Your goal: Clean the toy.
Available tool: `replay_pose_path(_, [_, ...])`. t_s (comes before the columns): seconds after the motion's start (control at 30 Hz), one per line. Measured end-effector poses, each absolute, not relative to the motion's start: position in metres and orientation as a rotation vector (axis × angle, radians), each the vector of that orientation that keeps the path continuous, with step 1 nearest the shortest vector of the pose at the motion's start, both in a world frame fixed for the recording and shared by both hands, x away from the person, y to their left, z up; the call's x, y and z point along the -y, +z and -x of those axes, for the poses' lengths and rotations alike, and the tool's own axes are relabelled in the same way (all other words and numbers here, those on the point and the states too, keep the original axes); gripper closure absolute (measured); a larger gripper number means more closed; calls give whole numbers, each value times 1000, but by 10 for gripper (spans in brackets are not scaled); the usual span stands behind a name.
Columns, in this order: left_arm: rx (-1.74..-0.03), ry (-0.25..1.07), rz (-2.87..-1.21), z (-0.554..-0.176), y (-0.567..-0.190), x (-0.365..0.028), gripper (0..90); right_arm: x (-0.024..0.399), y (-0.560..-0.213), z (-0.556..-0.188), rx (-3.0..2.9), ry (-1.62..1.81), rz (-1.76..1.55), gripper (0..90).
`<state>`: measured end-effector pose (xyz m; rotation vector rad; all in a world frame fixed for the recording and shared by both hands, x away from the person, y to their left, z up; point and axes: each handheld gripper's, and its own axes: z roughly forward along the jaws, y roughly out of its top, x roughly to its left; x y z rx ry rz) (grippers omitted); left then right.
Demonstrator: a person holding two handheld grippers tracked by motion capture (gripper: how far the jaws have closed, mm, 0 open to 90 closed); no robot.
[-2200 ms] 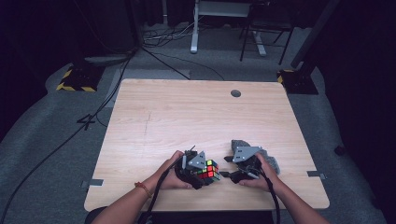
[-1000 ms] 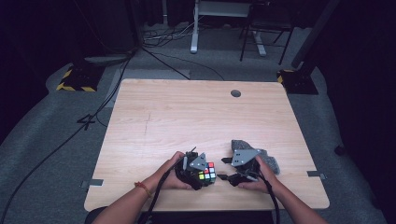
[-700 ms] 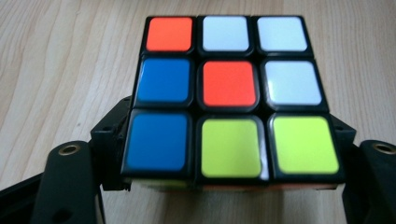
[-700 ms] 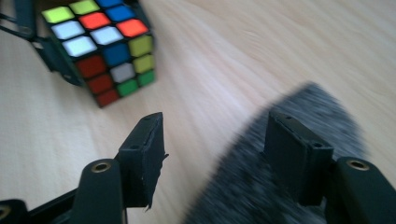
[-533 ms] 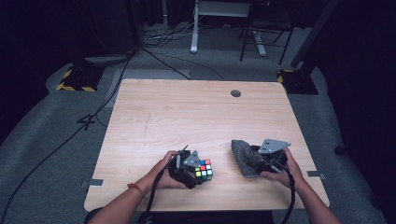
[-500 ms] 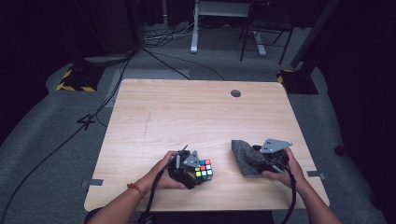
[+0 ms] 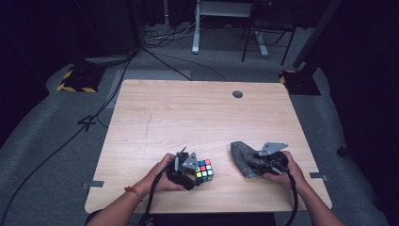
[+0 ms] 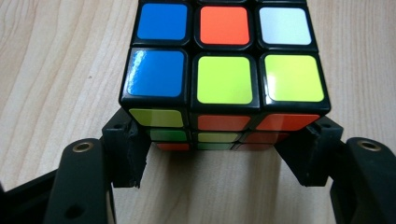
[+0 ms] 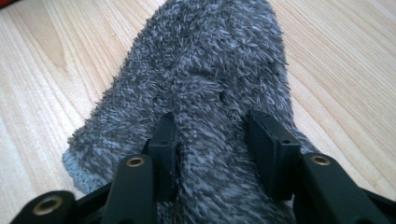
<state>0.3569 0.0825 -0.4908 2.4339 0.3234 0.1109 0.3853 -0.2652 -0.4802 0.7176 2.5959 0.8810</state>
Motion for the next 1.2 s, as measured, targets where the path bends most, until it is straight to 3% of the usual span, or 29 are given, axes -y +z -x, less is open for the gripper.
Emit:
replay_pose_path(0.27, [-369, 118, -2395, -358, -494, -72, 190, 266, -483, -387, -2594, 897, -706, 717])
replay_pose_path(0.43, [-369, 109, -2378, -361, -495, -69, 198, 266, -483, -387, -2591, 909, -687, 757])
replay_pose_path(0.5, [-355, 114, -2373, -361, -495, -69, 279, 268, -483, -388, -2590, 926, -693, 765])
replay_pose_path(0.6, [-343, 103, -2373, -363, -496, -69, 331, 269, -482, -387, -2587, 940, -695, 771])
replay_pose_path(1.2, [-328, 129, -2344, -370, -482, -80, 337, 266, -468, -383, -2550, 1125, -679, 778])
